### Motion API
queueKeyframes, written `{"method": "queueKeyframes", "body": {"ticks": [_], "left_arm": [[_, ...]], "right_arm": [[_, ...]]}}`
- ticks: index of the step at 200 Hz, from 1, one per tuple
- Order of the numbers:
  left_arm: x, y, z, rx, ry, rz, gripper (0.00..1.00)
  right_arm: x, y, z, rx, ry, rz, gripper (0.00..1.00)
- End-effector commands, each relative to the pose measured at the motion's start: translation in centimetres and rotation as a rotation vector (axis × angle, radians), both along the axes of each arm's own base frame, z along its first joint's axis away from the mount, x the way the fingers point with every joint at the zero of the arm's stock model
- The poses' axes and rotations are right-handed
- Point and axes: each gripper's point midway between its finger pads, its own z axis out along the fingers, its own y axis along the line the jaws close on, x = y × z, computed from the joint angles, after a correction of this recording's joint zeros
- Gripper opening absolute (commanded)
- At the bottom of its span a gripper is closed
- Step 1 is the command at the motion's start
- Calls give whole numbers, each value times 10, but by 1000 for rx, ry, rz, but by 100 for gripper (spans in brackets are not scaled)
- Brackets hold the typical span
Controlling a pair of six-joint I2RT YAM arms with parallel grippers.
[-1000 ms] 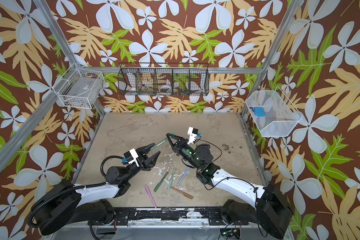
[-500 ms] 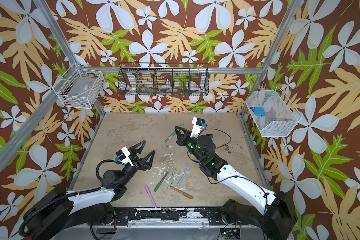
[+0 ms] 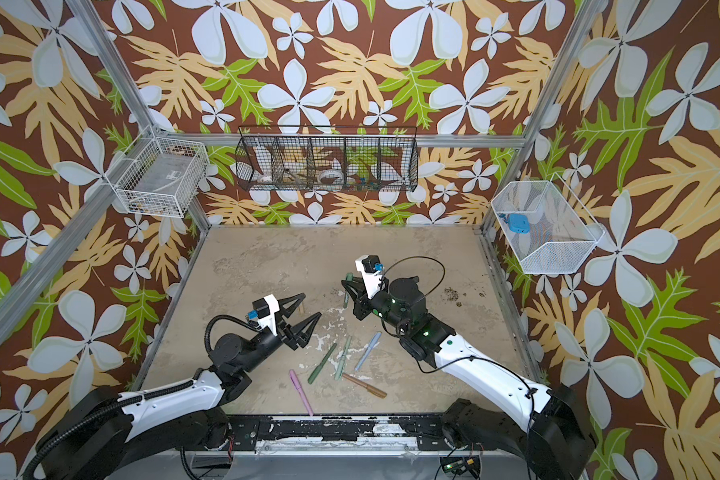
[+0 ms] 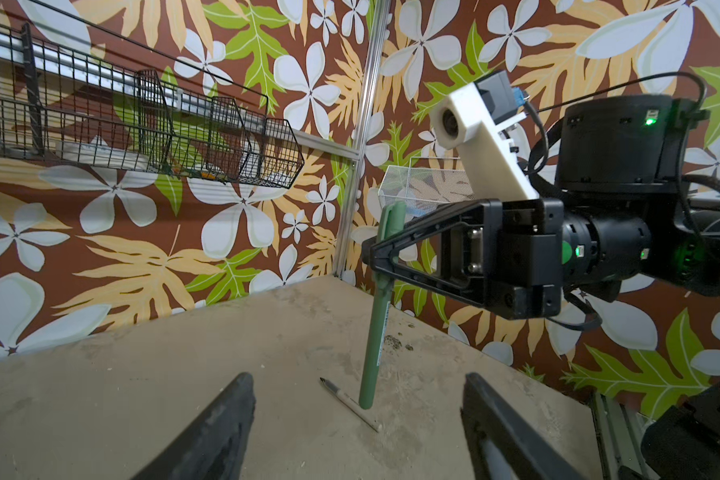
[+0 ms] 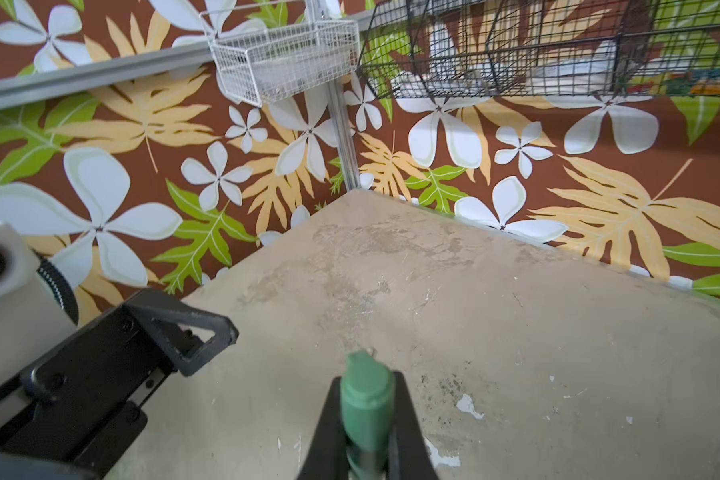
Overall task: Open the pen caps
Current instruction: 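Raise and tilt the green pen with right gripper while left gripper approaches it, then close left gripper around the green pen's body below the right gripper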
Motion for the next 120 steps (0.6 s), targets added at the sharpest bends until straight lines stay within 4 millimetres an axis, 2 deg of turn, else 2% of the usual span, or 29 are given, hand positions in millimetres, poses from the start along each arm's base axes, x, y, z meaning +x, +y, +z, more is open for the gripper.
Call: {"method": "queueKeyframes", "body": {"ticks": [1, 21, 61, 94, 120], "left_arm": [[-10, -9, -7, 5, -1, -81, 78], [-7, -13, -15, 37, 18, -86, 77], [9, -20, -35, 109, 87, -50, 76], [6, -34, -39, 131, 100, -122, 76], [6, -34, -37, 131, 95, -124, 74]], "right_arm": [[-18, 7, -3, -29, -92, 115, 0], [-29, 6, -13, -28, -124, 152, 0], [-34, 0, -17, -24, -162, 145, 0], [-40, 2, -18, -3, -169, 175, 0], [-45, 2, -19, 11, -178, 192, 0]]}}
